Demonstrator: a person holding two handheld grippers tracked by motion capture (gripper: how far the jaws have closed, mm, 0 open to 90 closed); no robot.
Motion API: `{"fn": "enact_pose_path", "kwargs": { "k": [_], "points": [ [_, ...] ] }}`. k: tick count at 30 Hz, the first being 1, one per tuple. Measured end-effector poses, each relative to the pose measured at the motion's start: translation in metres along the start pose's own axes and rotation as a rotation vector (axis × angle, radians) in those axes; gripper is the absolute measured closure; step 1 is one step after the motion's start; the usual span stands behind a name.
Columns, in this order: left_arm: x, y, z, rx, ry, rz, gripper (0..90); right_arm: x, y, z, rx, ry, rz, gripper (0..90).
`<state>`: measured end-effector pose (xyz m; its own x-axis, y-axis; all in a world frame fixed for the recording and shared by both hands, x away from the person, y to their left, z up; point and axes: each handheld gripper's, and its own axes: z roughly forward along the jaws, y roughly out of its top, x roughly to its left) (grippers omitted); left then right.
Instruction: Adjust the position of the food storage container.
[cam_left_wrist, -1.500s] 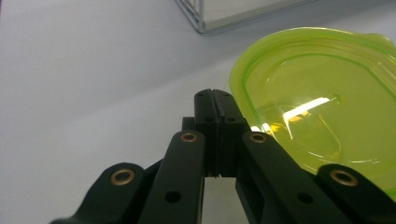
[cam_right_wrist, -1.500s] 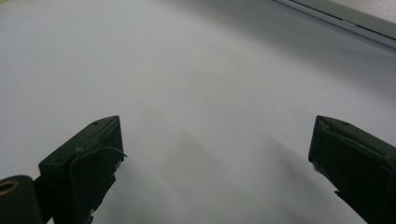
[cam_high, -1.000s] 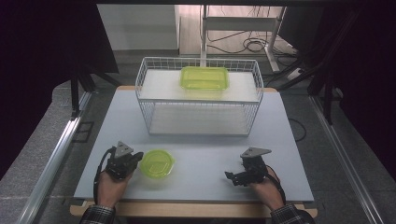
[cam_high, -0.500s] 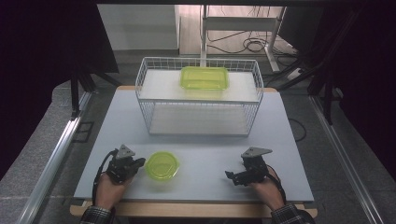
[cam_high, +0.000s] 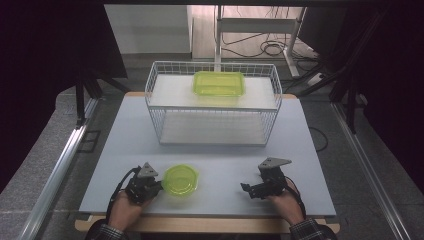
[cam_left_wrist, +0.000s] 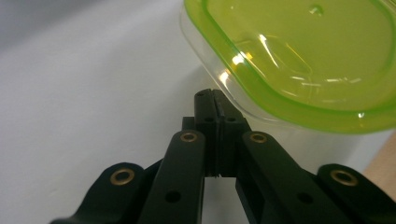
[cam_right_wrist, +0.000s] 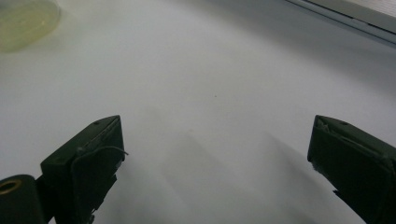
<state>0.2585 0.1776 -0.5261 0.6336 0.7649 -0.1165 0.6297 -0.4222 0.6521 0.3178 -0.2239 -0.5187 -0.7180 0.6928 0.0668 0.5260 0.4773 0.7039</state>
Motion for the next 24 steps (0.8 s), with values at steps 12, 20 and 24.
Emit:
{"fn": "enact_pose_path", "kwargs": {
  "k": [12, 20, 24],
  "points": [
    [-0.029, 0.013, 0.017, 0.017, -0.08, 0.067, 90.0, 0.0, 0.001, 0.0, 0.006, 0.011, 0.012, 4.4],
    [-0.04, 0.022, 0.027, 0.002, -0.094, 0.096, 90.0, 0.0, 0.001, 0.0, 0.005, 0.009, 0.01, 4.4],
    [-0.045, 0.026, 0.032, -0.008, -0.118, 0.101, 90.0, 0.001, 0.001, 0.0, 0.011, 0.015, 0.009, 4.9]
  ]
}}
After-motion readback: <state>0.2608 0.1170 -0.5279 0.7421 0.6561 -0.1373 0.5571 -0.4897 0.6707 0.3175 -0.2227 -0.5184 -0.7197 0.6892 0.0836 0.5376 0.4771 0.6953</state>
